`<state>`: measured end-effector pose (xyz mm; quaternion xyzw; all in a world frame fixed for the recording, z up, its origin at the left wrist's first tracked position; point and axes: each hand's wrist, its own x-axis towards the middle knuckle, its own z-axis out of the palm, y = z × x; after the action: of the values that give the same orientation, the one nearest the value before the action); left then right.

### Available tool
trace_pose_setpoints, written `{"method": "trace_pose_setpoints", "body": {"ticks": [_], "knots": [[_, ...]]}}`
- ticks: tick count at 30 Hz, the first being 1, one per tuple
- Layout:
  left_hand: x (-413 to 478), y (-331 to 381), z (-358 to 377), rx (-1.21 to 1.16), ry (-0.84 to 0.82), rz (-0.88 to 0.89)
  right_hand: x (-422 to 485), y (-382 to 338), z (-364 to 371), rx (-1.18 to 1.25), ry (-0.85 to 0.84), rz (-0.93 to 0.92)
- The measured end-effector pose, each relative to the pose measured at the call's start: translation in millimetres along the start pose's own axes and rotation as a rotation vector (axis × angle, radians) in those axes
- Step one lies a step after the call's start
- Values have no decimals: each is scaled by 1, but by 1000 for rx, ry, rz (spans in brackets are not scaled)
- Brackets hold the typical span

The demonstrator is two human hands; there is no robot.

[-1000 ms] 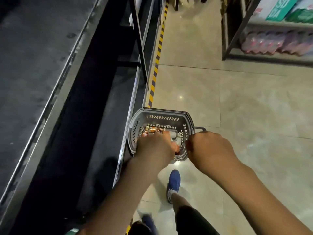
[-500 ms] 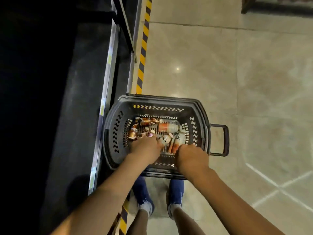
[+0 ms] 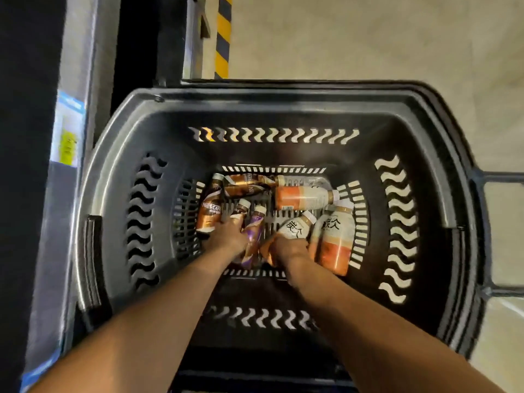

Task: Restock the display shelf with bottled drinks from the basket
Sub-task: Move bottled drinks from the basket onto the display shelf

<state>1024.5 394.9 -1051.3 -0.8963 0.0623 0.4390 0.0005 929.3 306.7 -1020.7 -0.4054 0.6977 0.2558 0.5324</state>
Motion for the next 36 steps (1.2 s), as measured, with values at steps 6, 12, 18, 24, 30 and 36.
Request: {"method": "trace_pose_setpoints", "body": {"ticks": [6, 12, 18, 24, 30, 36], "knots": [[53, -3, 43, 191, 185, 72, 83, 13, 33, 175, 66, -9], [64, 6, 57, 24, 154, -64, 79, 7, 34, 256, 288, 50], [18, 4, 32, -191, 31, -39, 55, 13, -5, 186, 92, -6], [-120, 40, -65, -582, -85, 30, -95, -6, -82, 69, 51, -244], [-299, 82, -203, -825, -74, 120, -292, -27, -171, 146, 14, -473], [-494, 102, -345, -1139, -150, 224, -523, -51, -271, 185, 29, -762]]}}
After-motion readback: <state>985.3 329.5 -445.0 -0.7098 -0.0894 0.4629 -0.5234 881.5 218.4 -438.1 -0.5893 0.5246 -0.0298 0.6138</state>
